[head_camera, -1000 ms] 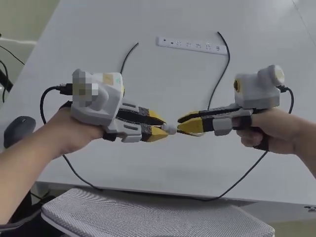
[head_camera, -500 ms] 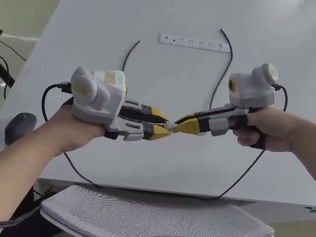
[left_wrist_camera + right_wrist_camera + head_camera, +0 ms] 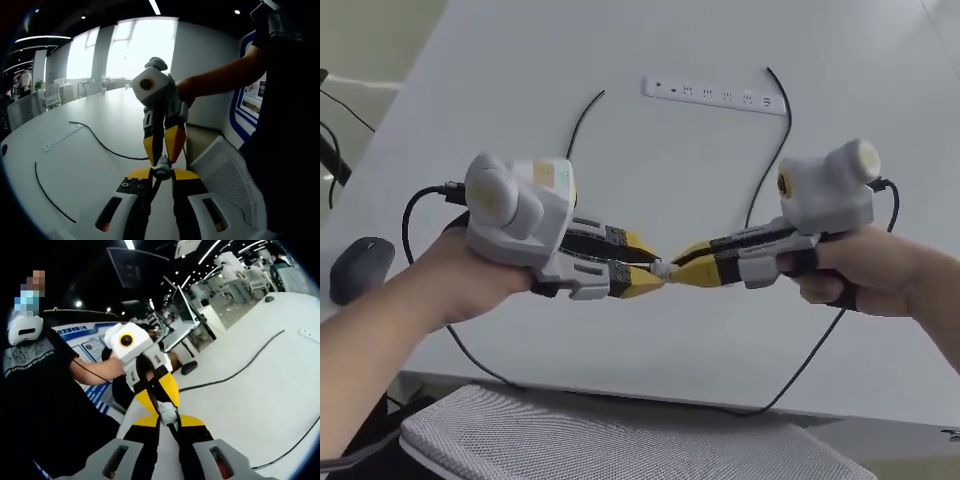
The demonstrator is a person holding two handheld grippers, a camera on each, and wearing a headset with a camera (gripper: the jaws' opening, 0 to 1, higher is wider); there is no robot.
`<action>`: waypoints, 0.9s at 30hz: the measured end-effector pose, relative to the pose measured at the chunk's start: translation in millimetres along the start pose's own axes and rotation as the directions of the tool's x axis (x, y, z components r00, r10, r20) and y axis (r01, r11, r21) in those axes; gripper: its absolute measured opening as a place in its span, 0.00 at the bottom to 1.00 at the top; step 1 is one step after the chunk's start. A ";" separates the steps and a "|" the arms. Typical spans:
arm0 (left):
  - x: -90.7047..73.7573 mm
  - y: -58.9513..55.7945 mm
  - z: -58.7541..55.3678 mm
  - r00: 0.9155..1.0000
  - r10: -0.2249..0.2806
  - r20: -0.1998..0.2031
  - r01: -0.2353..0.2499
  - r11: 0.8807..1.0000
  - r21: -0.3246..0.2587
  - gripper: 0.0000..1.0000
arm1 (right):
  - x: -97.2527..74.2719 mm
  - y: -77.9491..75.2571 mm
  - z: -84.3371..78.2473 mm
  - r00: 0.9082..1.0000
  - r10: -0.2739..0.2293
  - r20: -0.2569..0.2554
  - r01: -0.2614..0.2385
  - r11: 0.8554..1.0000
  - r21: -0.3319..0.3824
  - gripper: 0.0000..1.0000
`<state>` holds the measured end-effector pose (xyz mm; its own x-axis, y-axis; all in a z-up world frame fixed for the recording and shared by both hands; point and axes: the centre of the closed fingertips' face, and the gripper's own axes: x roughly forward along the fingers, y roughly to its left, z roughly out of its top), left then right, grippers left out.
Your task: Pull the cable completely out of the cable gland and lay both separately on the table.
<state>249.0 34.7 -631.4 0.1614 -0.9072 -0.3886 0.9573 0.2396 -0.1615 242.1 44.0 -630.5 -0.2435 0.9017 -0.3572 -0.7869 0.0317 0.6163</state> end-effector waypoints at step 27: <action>1.7 -2.7 2.4 1.000 -0.008 0.016 0.008 0.999 -0.040 0.15 | -3.9 0.4 -5.3 0.909 -0.406 -0.092 0.248 0.706 -0.664 0.07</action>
<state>247.3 31.7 -629.5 0.1579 -0.9144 -0.3728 0.9484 0.2455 -0.2005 239.7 38.2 -632.6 0.0460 0.7671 -0.6398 -0.9920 -0.0403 -0.1196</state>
